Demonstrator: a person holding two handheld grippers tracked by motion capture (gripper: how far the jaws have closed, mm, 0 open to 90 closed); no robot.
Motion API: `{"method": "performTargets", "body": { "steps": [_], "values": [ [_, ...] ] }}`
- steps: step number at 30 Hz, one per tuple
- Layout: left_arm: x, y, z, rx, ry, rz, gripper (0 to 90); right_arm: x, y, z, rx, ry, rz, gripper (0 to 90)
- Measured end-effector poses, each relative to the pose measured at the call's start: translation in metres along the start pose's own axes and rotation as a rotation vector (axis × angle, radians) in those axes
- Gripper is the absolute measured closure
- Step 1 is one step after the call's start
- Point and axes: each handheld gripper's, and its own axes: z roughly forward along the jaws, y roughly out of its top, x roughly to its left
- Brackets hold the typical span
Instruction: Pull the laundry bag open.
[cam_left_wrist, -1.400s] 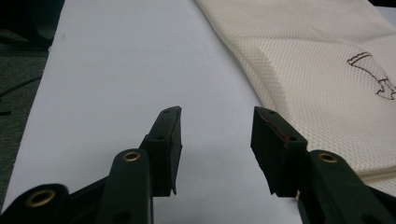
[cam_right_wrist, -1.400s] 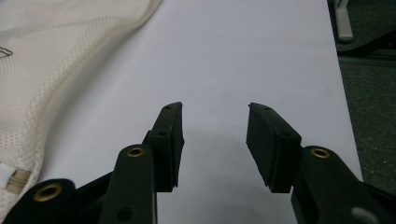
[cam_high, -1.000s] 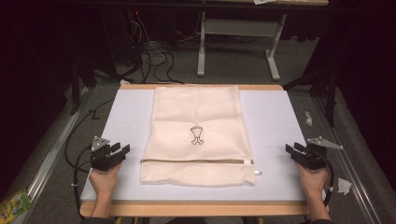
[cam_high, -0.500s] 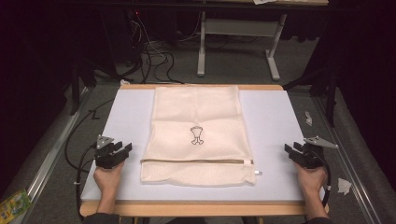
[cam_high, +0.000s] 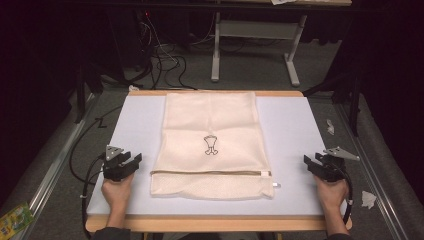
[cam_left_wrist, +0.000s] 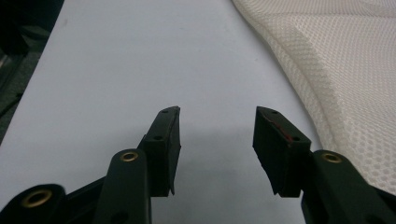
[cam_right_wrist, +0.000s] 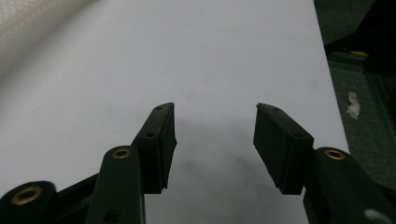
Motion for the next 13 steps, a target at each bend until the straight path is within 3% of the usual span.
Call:
{"method": "performTargets", "body": {
  "steps": [3, 10, 13],
  "values": [
    [-0.0009, -0.0005, -0.0007, -0.006, -0.004, 0.015, 50.5, 0.0041, -0.0006, -0.0008, -0.007, -0.021, -0.023, 48.4],
    [-0.0016, -0.001, -0.0011, -0.009, -0.004, 0.023, 47.7, 0.0012, -0.0009, -0.001, -0.008, -0.01, 0.002, 44.1],
    [-0.0019, -0.0012, -0.0011, -0.011, -0.002, 0.023, 47.2, 0.0025, -0.0005, 0.0001, 0.005, -0.011, -0.012, 42.9]
  ]
}}
